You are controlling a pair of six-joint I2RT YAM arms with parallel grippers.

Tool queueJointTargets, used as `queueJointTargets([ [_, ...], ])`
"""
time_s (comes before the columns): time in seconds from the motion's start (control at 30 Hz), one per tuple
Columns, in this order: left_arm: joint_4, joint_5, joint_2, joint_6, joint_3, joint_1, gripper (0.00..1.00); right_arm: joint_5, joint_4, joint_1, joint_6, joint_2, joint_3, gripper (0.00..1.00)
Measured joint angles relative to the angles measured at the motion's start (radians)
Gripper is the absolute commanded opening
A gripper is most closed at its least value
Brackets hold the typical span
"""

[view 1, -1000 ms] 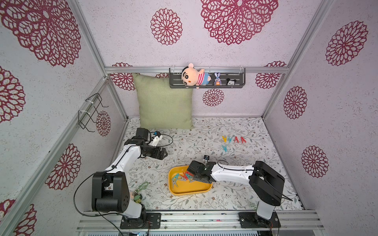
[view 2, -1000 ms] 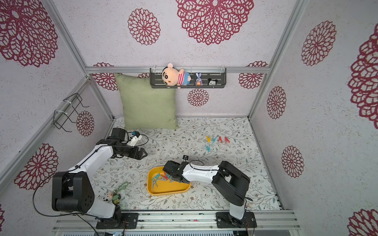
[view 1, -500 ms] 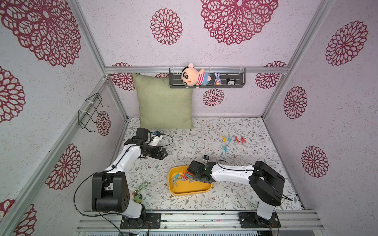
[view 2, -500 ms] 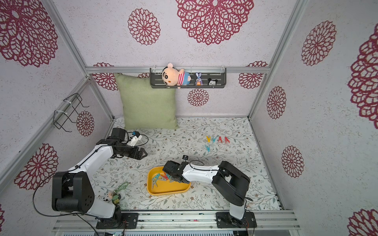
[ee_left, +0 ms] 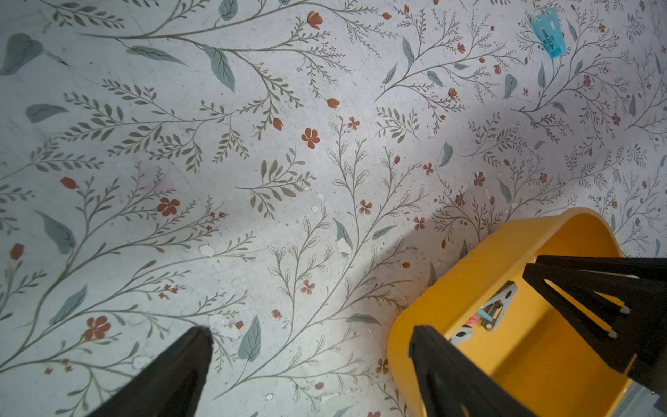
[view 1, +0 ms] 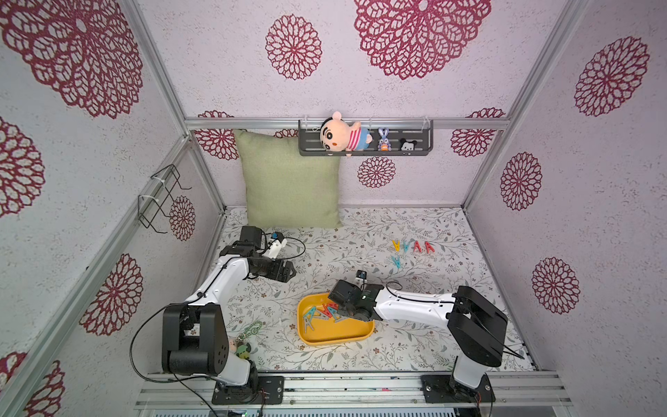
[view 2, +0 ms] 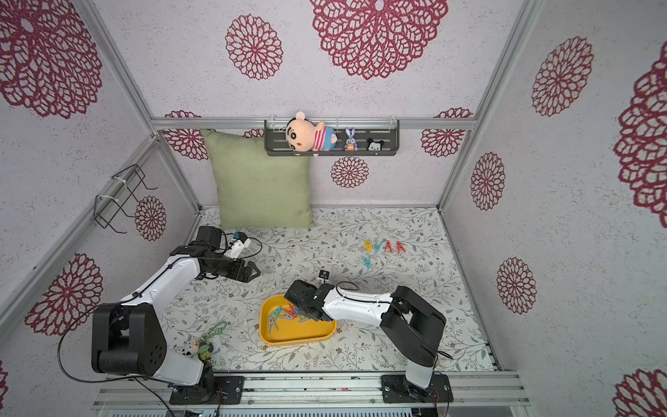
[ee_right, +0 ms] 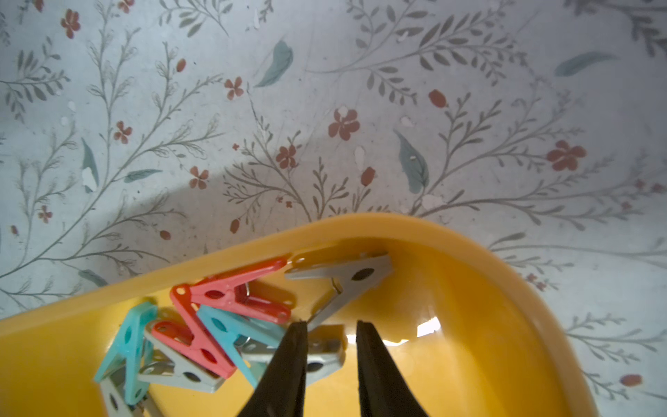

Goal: Take the clothespins out of the storage box
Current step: Pick up the clothespin from the storage box.

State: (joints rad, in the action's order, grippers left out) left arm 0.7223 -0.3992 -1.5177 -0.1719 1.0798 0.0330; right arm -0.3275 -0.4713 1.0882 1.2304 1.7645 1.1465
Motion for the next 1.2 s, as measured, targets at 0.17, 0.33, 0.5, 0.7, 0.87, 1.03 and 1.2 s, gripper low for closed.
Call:
queueJointTargets([
  [0.17, 0.0, -0.003, 0.0, 0.0, 0.0, 0.0, 0.94, 0.016, 0.015, -0.006, 0.0, 0.033, 0.016, 0.31],
  [0.33, 0.0, -0.003, 0.001, 0.0, 0.0, 0.0, 0.94, 0.021, 0.006, -0.008, 0.0, 0.059, 0.02, 0.31],
  [0.5, 0.0, -0.007, 0.002, 0.0, 0.0, 0.0, 0.94, 0.025, -0.013, -0.008, 0.001, 0.059, 0.02, 0.31],
  [0.7, 0.0, -0.011, 0.002, 0.0, 0.0, 0.0, 0.94, 0.027, -0.024, -0.008, 0.006, 0.054, -0.024, 0.32],
  [0.87, 0.0, -0.011, 0.003, 0.0, 0.0, 0.002, 0.94, 0.028, -0.028, -0.009, 0.011, 0.043, -0.032, 0.31],
  [1.03, 0.0, -0.011, 0.005, 0.0, 0.0, 0.002, 0.94, 0.033, -0.027, -0.009, 0.01, 0.043, -0.032, 0.25],
  [1.2, 0.0, -0.011, 0.005, 0.0, 0.0, 0.002, 0.94, 0.035, -0.027, -0.009, 0.008, 0.043, -0.032, 0.17],
])
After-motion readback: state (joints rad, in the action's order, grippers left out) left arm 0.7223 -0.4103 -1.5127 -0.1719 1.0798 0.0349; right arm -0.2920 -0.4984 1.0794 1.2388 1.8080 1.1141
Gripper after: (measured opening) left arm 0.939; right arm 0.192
